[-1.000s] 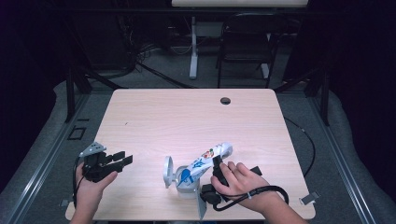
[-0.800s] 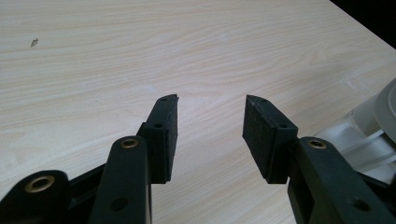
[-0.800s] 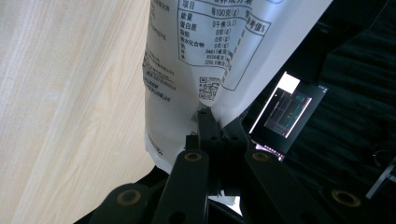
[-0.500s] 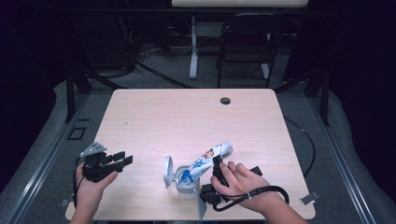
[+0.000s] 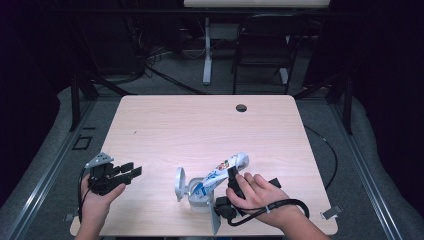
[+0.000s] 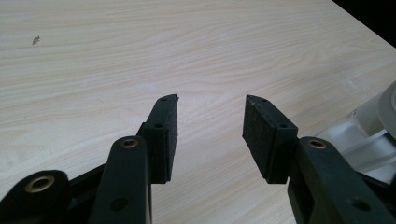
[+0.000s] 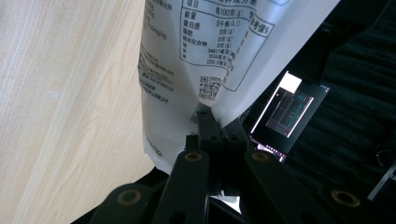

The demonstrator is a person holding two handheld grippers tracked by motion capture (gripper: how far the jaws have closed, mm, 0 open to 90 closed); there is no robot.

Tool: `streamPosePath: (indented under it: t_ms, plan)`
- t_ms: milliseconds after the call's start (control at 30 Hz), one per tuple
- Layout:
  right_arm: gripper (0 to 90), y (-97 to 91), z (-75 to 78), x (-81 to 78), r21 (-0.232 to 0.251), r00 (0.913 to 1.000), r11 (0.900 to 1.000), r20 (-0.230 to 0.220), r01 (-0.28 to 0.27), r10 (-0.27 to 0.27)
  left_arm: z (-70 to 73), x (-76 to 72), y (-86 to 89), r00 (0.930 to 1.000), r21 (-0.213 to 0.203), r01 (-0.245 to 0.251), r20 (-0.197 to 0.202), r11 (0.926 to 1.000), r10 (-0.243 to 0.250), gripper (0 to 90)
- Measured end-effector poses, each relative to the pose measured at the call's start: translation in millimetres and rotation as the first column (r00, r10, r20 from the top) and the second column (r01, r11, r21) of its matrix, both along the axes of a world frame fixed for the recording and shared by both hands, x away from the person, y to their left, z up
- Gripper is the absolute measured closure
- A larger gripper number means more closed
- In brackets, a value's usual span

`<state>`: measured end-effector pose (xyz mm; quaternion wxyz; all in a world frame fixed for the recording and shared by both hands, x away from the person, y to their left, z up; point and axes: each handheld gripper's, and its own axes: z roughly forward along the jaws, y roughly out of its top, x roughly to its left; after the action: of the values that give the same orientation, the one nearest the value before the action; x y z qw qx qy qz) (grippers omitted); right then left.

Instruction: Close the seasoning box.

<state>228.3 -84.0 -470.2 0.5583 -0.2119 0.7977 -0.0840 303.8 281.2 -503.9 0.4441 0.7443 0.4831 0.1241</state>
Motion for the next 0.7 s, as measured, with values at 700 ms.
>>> streamPosePath:
  t_ms: [700]
  plan:
    - [90.0,7.6,4.7,-2.8,-0.095,0.9994,0.9951,0.022,-0.026,0.028,-0.6,0.1,1.3,1.0,0.0,-0.005,-0.004,1.0,0.005,55.4]
